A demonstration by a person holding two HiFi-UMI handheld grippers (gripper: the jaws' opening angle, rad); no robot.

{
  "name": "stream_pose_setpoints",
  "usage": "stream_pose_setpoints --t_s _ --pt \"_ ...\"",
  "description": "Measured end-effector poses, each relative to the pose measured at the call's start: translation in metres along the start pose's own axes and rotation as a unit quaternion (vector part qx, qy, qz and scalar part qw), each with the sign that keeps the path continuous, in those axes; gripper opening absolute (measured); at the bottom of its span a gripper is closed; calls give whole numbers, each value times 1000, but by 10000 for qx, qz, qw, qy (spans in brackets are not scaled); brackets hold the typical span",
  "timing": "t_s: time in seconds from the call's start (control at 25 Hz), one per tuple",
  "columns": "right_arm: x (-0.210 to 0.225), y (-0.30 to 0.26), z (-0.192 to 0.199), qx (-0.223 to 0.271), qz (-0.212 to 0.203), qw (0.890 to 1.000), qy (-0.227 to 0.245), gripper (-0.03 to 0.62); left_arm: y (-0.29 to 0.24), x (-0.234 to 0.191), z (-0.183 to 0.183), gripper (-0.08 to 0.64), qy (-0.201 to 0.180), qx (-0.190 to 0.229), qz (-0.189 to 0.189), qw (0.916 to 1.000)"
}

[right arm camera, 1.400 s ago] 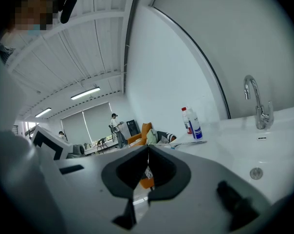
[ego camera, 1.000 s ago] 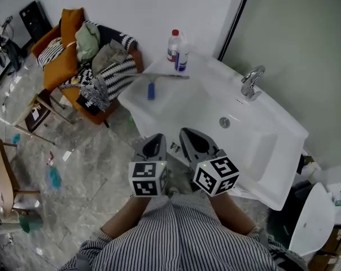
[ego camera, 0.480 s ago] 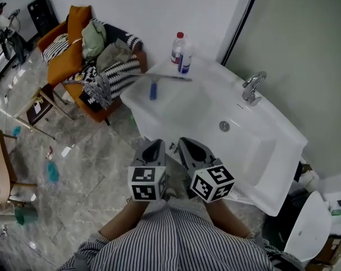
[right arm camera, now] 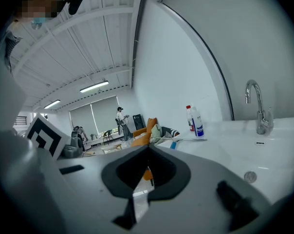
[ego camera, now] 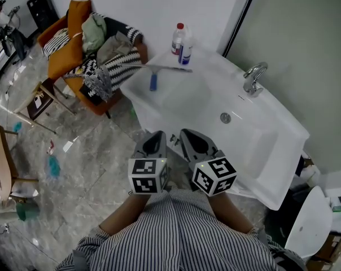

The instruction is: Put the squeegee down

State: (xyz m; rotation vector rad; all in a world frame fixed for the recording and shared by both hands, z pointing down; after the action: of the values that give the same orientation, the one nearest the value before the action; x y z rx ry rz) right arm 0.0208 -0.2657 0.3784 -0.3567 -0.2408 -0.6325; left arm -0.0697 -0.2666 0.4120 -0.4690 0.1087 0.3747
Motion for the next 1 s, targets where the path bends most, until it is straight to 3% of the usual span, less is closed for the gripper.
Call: stream_pose_setpoints --t_s 1.0 --pt "9 -4 -1 90 262 9996 62 15 -15 1 -4 17 -14 -88 215 9997"
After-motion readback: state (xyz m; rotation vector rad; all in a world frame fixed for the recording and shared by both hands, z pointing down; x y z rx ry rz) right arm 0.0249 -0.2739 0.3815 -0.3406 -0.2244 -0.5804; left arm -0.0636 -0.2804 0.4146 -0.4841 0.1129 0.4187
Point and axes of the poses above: the fingertips, and each gripper's own axes: y backward along the fingers, x to its right, z out of its underside, the point moved 3 cm from there along y, backward along the fingers, and after that the axes turned 2 degrees about -y, right-handed, at the moved point
